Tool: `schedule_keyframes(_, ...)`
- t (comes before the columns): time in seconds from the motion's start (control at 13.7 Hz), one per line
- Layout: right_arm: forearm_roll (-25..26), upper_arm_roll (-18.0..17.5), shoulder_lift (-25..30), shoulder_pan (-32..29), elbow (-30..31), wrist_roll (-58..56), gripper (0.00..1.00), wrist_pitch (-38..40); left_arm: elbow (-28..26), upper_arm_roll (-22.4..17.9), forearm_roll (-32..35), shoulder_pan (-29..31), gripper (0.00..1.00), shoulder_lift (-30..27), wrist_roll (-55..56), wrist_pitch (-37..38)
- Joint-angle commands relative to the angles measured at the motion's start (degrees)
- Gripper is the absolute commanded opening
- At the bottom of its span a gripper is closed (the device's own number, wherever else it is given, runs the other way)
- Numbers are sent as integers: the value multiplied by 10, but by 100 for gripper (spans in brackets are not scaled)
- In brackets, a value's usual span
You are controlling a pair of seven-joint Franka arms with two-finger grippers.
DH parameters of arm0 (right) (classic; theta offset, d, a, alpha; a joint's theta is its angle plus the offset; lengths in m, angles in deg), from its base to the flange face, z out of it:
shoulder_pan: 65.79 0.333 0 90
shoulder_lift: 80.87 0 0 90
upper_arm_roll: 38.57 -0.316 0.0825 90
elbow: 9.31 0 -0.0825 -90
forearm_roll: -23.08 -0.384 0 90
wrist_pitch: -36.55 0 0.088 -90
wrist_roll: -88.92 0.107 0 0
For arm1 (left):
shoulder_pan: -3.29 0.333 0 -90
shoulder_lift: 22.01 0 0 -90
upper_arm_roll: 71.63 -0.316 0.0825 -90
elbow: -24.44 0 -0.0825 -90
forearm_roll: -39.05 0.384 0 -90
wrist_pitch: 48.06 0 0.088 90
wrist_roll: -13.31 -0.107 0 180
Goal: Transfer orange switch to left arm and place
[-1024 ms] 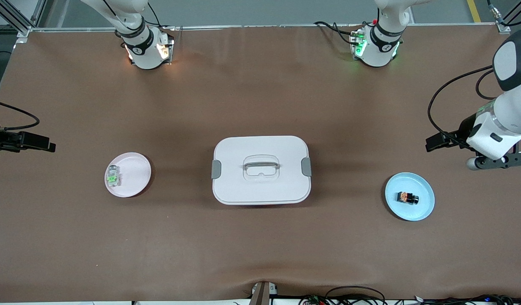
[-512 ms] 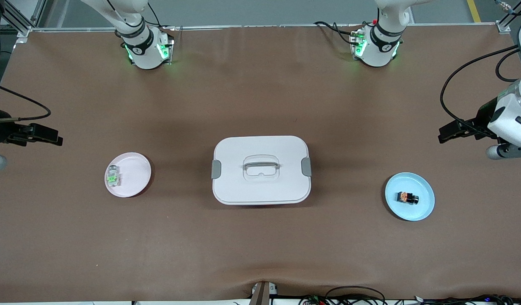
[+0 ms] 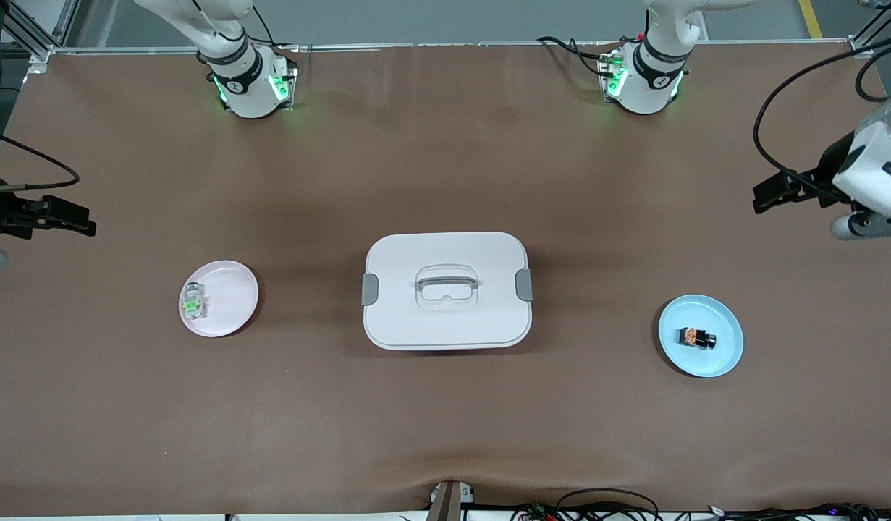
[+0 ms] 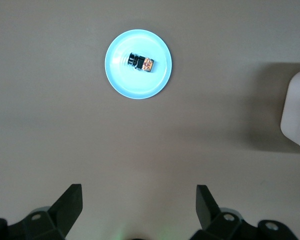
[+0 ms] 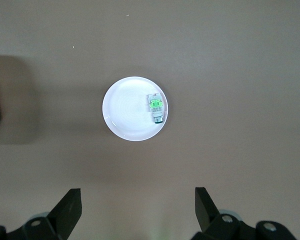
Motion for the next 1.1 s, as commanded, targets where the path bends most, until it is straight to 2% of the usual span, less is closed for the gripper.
schedule_keyframes(0.0,1,25,52,25,71,-9,100,-36,-26,-10,-10,-12,100,-25,2,3)
schedule_keyframes(0.15,1,33,79,30,110,-9,100,-55,-41,-10,-21,-11,100,-43,3,0)
schedule_keyframes(0.44,-1,32,95,27,112,-9,100,-51,-77,-9,-23,-13,100,-88,9,-1)
schedule_keyframes(1.02,-1,32,101,26,113,-9,100,-52,-75,-5,-27,-13,100,-109,9,-1)
